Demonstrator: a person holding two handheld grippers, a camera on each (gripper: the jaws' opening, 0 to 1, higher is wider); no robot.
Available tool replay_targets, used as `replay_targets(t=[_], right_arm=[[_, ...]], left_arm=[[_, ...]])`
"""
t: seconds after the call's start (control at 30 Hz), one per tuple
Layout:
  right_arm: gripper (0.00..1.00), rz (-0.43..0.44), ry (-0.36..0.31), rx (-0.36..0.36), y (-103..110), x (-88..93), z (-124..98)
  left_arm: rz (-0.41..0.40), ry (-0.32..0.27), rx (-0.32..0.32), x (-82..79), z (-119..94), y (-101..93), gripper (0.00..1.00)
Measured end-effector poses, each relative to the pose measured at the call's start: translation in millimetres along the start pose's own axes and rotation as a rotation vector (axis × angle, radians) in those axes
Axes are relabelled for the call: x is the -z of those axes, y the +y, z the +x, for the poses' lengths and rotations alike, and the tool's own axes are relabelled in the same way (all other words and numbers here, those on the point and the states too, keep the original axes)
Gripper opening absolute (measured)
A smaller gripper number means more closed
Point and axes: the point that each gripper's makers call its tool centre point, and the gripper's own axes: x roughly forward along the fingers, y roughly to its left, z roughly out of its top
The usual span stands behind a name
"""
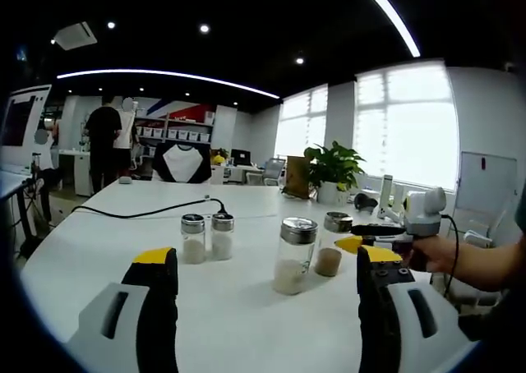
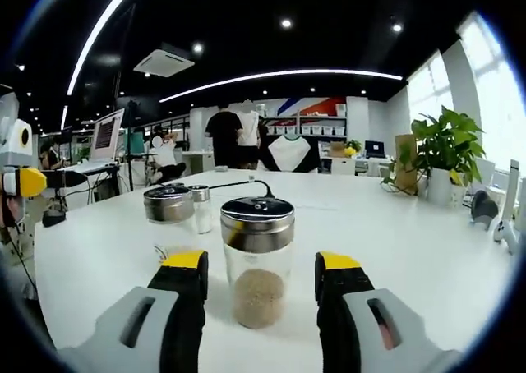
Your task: Rotate the seasoning bottle until the label or dispensing opening points toward the visible target arrow and the bottle remains upright within the marked orientation range
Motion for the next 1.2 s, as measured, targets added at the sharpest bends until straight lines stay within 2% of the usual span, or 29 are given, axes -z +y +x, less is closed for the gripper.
replay_targets(t=[0.07,0.13,0.23,0.3,0.4,0.67,0.87,1.2], right_arm=[[0.50,-0.004,0.007,0.027,-2.3,2.0,0.1],[0.49,0.026,0.004,0.063,-6.5,2.9,-0.8],[0.46,0.059,0.006,0.066,-6.3,4.1,1.3],[0.45,0.050,0.011,0.096,-9.4,4.5,2.0],[0.43,0.073,0.002,0.081,-3.2,0.7,4.0],[0.42,0.047,0.007,0.086,4.3,-6.0,16.6],[0.37,-0.004,0.031,0.112,-2.5,-3.1,18.3],[0.36,-0.002,0.046,0.105,-3.6,-1.7,19.6]], left_arm=[[-0.002,-0.001,-0.003,0.2,-0.6,0.9,0.95],[-0.004,0.000,-0.004,0.9,-0.9,1.5,0.95],[-0.007,0.002,-0.003,2.1,-0.7,1.9,0.95],[-0.007,0.003,-0.002,2.3,-0.5,1.8,0.95],[-0.006,0.002,0.000,1.9,0.2,1.8,0.95],[-0.010,0.001,0.005,3.0,0.2,0.9,0.95],[0.012,0.004,0.014,1.7,1.1,-0.4,0.95],[0.009,0.003,0.010,1.0,1.6,0.4,0.95]])
